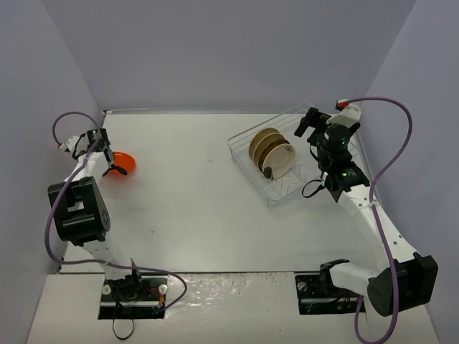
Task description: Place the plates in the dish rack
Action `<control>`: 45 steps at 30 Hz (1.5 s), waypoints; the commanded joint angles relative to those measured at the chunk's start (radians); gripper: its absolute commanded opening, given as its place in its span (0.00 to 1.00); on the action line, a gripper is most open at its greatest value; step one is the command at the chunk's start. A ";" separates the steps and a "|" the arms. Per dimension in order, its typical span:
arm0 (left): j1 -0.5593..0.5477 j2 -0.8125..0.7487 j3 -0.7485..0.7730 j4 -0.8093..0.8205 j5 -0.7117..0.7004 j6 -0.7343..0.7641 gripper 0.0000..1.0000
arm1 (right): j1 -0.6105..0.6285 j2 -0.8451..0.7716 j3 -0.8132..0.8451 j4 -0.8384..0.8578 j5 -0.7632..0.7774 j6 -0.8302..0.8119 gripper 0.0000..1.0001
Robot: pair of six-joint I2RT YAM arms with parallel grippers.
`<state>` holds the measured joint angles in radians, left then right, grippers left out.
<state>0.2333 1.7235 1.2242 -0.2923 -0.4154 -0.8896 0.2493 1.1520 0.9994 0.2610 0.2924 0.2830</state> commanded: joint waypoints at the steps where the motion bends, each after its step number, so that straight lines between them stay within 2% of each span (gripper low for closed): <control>1: -0.115 -0.189 -0.069 0.233 -0.034 0.158 0.00 | 0.002 -0.050 -0.029 0.141 -0.097 -0.025 1.00; 5: -0.198 -0.275 -0.132 0.348 0.038 0.261 0.00 | 0.003 -0.039 -0.041 0.170 -0.263 -0.047 1.00; 9: -0.266 -0.376 -0.226 0.517 0.257 0.383 0.00 | 0.017 0.001 -0.040 0.197 -0.550 -0.100 1.00; 12: -0.294 -0.440 -0.283 0.608 0.447 0.445 0.00 | 0.060 0.043 -0.021 0.185 -0.663 -0.201 1.00; 16: -0.333 -0.538 -0.348 0.724 0.658 0.522 0.00 | 0.198 0.143 0.056 0.076 -0.701 -0.343 1.00; 21: -0.415 -0.612 -0.360 0.731 0.944 0.604 0.00 | 0.250 0.292 0.162 0.015 -0.752 -0.357 1.00; 25: -0.499 -0.678 -0.384 0.724 0.991 0.681 0.00 | 0.269 0.343 0.192 0.020 -0.800 -0.355 1.00; 28: -0.574 -0.705 -0.353 0.623 0.970 0.707 0.00 | 0.271 0.357 0.199 0.035 -0.834 -0.334 1.00; 33: -0.631 -0.707 -0.328 0.595 0.917 0.741 0.00 | 0.270 0.333 0.169 0.092 -0.892 -0.303 0.99; 35: -0.637 -0.702 -0.327 0.596 0.908 0.741 0.00 | 0.271 0.326 0.165 0.106 -0.903 -0.297 0.93; 36: -0.638 -0.698 -0.324 0.596 0.909 0.741 0.00 | 0.271 0.322 0.164 0.108 -0.910 -0.295 0.85; 39: -0.641 -0.682 -0.316 0.595 0.909 0.744 0.00 | 0.269 0.318 0.162 0.113 -0.934 -0.295 0.46; 41: -0.641 -0.670 -0.315 0.600 0.906 0.745 0.00 | 0.271 0.316 0.161 0.116 -0.941 -0.298 0.34; 45: -0.641 -0.656 -0.305 0.596 0.897 0.747 0.00 | 0.271 0.316 0.169 0.097 -0.974 -0.318 0.01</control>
<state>-0.3974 1.0703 0.8366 0.2293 0.4557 -0.1436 0.5167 1.5193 1.1351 0.2788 -0.6376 -0.0205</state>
